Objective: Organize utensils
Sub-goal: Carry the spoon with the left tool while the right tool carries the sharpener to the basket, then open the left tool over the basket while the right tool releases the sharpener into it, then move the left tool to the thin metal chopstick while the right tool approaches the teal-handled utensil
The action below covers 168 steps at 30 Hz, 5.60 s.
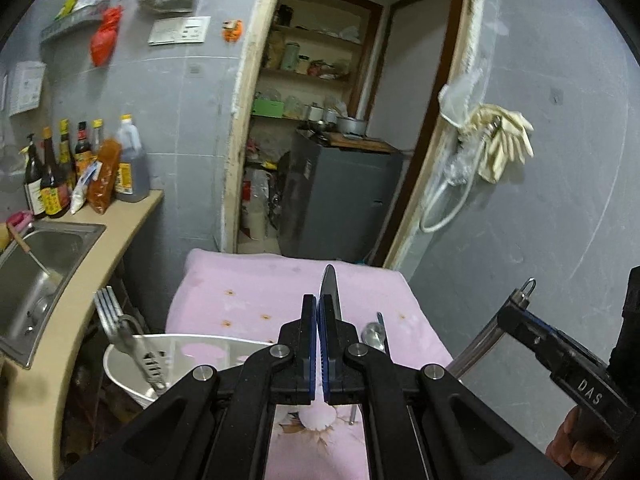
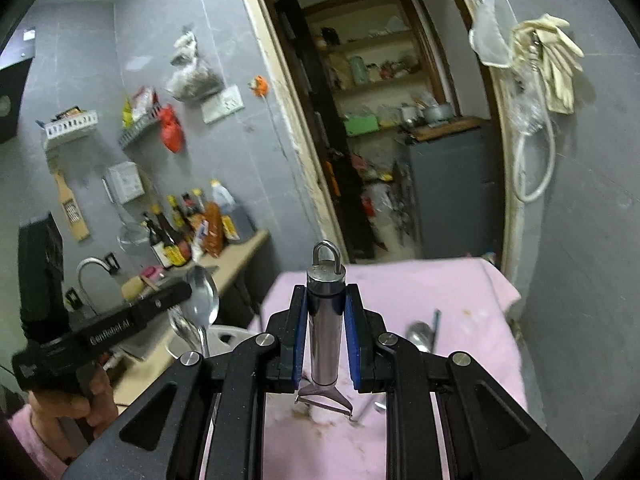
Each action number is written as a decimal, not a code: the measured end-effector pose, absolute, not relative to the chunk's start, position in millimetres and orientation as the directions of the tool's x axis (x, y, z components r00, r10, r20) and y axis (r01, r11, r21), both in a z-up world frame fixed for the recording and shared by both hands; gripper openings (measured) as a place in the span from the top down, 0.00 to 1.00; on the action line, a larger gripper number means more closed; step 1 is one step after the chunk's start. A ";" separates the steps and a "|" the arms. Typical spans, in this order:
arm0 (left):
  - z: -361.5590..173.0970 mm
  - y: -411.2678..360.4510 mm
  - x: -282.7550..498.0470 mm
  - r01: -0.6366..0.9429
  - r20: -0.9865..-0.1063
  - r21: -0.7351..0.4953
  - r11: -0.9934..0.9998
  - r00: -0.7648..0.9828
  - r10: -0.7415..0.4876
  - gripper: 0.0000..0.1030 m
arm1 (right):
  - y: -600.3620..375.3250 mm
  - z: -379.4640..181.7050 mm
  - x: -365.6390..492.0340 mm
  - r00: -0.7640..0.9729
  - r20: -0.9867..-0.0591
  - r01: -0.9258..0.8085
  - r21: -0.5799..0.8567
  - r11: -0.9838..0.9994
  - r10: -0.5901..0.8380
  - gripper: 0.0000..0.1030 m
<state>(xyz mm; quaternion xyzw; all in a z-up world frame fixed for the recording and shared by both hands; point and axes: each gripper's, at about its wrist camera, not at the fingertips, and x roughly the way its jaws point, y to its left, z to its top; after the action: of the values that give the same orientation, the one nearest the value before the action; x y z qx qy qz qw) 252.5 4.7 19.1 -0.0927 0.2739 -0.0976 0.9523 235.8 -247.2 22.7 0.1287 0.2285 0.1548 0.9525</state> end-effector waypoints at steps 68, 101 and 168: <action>-34.6 122.1 266.8 -0.157 -0.405 -0.037 0.987 0.905 0.129 0.96 | -111.2 -14.5 274.4 0.852 -0.427 -0.191 0.286 0.939 0.304 0.83; -4.1 91.2 228.0 -0.160 -0.358 -0.185 0.970 0.930 0.085 0.05 | -210.4 27.7 228.6 0.935 -0.288 -0.161 0.172 0.972 0.206 0.01; -189.8 -156.0 378.2 0.157 -0.798 0.038 0.987 0.599 -0.065 0.61 | -325.8 -207.6 449.9 0.583 -0.744 -0.233 0.232 0.944 0.327 0.65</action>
<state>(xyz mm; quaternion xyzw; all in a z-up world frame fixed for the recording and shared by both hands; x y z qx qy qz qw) 378.2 -156.0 -189.8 0.0521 0.4434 -0.0623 0.8927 449.9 -325.8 -207.6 0.0546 0.4288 0.1575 0.8879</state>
